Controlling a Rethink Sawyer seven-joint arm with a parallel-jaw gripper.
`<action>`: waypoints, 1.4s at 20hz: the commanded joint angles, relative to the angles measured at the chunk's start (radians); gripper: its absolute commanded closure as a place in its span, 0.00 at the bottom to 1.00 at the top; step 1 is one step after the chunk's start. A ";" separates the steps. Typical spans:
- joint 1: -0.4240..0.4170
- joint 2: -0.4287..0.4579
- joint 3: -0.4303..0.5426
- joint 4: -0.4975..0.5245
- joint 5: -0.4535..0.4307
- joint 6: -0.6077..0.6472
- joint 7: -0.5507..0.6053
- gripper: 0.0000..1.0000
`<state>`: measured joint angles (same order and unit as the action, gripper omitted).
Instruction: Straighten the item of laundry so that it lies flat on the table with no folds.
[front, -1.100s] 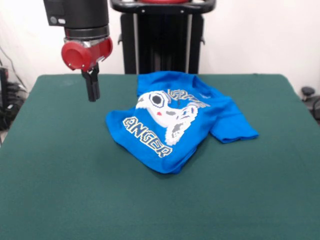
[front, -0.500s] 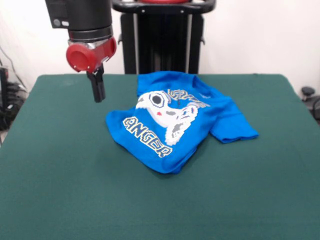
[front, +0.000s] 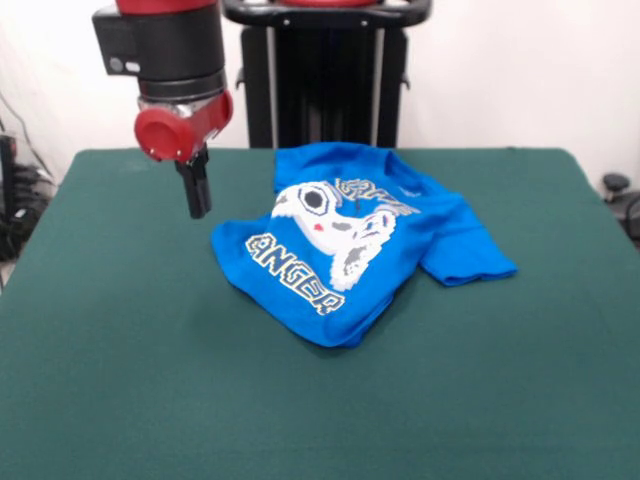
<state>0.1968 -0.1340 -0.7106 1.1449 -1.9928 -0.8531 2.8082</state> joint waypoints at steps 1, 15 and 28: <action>-0.007 0.124 0.129 -0.049 0.054 0.005 0.216 1.00; -0.024 0.136 0.164 -0.043 0.120 -0.035 0.175 1.00; -0.010 0.148 0.174 -0.025 0.128 -0.082 0.140 1.00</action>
<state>0.1690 -0.0080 -0.7106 1.1285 -1.9223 -0.8529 2.8082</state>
